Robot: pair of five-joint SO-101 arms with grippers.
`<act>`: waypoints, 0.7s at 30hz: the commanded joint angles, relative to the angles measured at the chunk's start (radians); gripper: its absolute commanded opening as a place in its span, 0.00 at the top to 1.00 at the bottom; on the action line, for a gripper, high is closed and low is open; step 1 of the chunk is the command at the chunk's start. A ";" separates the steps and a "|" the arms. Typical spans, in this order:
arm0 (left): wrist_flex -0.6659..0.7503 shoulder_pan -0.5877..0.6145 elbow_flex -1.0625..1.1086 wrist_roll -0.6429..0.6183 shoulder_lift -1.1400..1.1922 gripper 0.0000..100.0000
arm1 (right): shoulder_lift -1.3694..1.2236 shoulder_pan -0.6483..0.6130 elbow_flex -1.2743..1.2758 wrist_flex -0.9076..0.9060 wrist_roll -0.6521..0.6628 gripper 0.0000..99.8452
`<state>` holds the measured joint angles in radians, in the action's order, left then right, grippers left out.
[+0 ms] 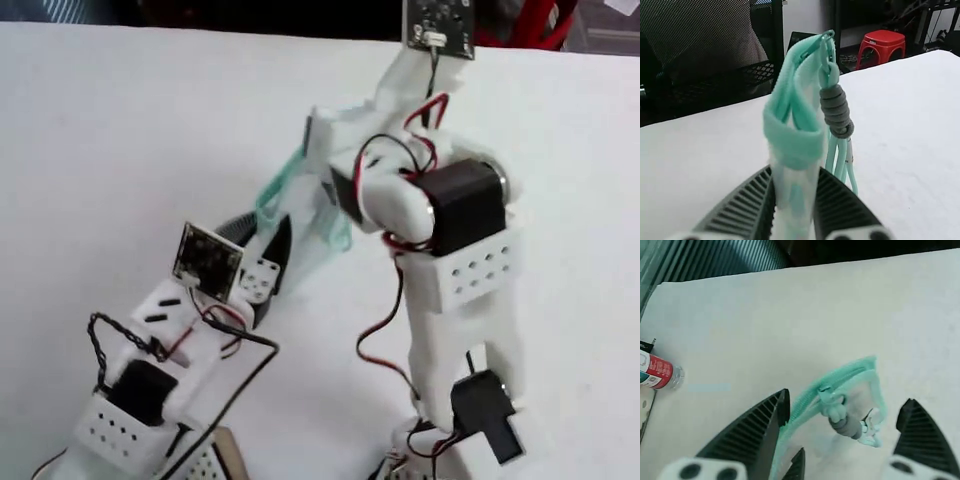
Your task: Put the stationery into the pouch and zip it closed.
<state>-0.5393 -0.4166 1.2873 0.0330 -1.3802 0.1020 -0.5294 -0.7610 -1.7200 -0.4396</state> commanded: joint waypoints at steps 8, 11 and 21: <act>0.031 -0.031 0.000 0.009 0.005 0.98 | -0.170 -0.035 -0.051 0.001 -0.081 0.67; 0.031 -0.031 0.000 0.009 0.005 0.98 | -0.179 -0.085 -0.052 0.001 -0.083 0.67; 0.031 -0.031 0.017 0.009 0.005 0.98 | -0.179 -0.134 -0.041 0.001 -0.083 0.72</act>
<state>-0.5271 -0.4166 1.3027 0.0330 -1.3894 -0.0806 -0.6552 -0.7795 -1.7200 -0.5363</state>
